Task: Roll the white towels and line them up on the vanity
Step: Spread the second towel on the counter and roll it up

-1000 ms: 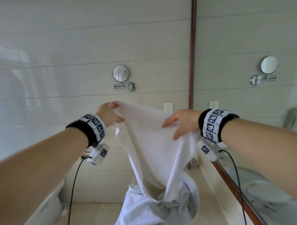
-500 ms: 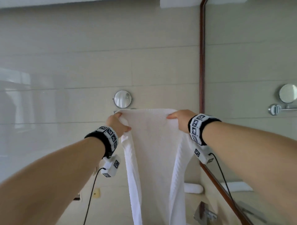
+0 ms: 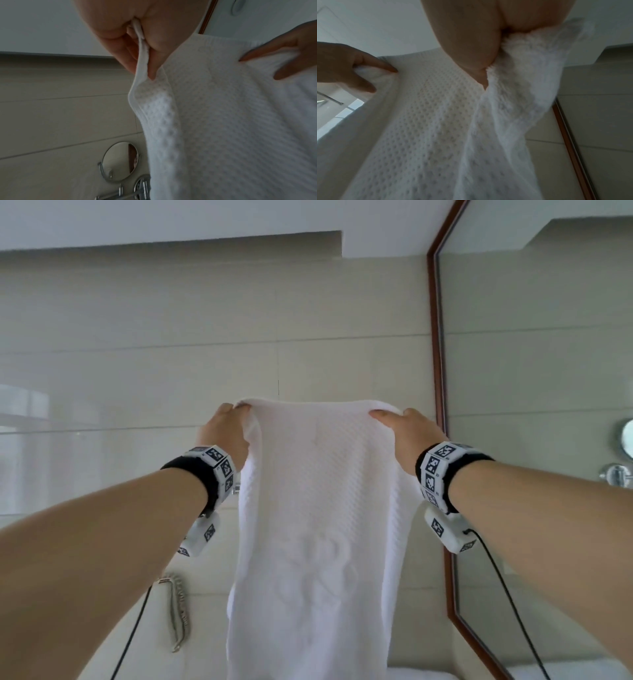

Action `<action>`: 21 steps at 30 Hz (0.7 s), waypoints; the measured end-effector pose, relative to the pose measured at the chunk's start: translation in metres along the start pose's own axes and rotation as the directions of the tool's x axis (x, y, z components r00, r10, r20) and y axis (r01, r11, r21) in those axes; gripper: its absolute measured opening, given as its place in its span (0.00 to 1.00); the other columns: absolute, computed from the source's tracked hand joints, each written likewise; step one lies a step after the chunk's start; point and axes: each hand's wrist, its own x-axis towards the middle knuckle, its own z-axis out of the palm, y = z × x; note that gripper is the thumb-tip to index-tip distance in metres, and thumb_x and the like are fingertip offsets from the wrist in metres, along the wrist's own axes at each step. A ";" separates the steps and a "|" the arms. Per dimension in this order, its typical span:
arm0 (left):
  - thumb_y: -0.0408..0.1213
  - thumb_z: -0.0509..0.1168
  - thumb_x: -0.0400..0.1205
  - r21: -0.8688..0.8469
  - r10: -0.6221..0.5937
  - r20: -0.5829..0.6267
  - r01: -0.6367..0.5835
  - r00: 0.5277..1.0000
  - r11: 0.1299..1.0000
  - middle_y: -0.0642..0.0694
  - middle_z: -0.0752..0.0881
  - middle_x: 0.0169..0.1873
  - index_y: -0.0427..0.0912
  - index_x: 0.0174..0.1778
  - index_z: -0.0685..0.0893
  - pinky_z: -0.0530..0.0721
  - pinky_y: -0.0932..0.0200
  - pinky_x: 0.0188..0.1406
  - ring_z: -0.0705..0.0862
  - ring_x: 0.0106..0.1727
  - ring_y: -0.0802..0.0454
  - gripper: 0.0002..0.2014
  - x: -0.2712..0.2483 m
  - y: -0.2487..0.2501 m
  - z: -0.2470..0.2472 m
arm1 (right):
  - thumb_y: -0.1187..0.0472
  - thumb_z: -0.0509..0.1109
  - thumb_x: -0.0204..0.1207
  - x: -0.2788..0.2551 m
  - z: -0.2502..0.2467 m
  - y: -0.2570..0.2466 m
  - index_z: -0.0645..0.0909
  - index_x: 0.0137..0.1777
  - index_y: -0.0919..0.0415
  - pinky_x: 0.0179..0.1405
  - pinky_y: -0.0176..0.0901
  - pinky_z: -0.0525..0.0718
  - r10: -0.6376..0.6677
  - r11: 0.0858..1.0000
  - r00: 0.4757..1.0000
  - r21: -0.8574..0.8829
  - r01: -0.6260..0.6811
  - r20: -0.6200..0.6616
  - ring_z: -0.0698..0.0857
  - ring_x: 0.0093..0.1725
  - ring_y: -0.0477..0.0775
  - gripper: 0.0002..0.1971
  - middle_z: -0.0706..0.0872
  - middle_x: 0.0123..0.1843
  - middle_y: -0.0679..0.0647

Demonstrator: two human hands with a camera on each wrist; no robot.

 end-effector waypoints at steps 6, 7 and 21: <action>0.32 0.70 0.79 0.136 0.051 0.265 -0.089 0.963 0.987 0.51 0.75 0.68 0.56 0.81 0.68 0.79 0.51 0.62 0.81 0.62 0.43 0.34 -0.104 -0.030 -0.029 | 0.71 0.62 0.81 -0.098 -0.007 0.010 0.65 0.80 0.28 0.63 0.46 0.76 -0.091 0.995 0.964 0.058 0.079 0.250 0.79 0.64 0.60 0.38 0.76 0.64 0.55; 0.33 0.70 0.80 0.163 0.051 0.326 -0.109 0.944 0.981 0.50 0.75 0.68 0.56 0.82 0.68 0.77 0.51 0.64 0.80 0.64 0.43 0.34 -0.127 -0.033 -0.034 | 0.69 0.65 0.81 -0.123 -0.009 0.010 0.67 0.79 0.29 0.67 0.47 0.75 -0.109 0.992 0.948 0.088 0.086 0.299 0.79 0.67 0.59 0.36 0.77 0.66 0.56; 0.27 0.76 0.75 -0.009 -0.196 0.868 0.410 0.456 0.912 0.53 0.87 0.62 0.55 0.58 0.90 0.81 0.65 0.54 0.86 0.56 0.52 0.21 -0.560 -0.027 -0.054 | 0.64 0.77 0.75 -0.554 -0.019 0.007 0.81 0.72 0.42 0.68 0.32 0.67 -0.009 0.859 0.500 0.262 -0.440 0.866 0.76 0.74 0.45 0.27 0.79 0.74 0.40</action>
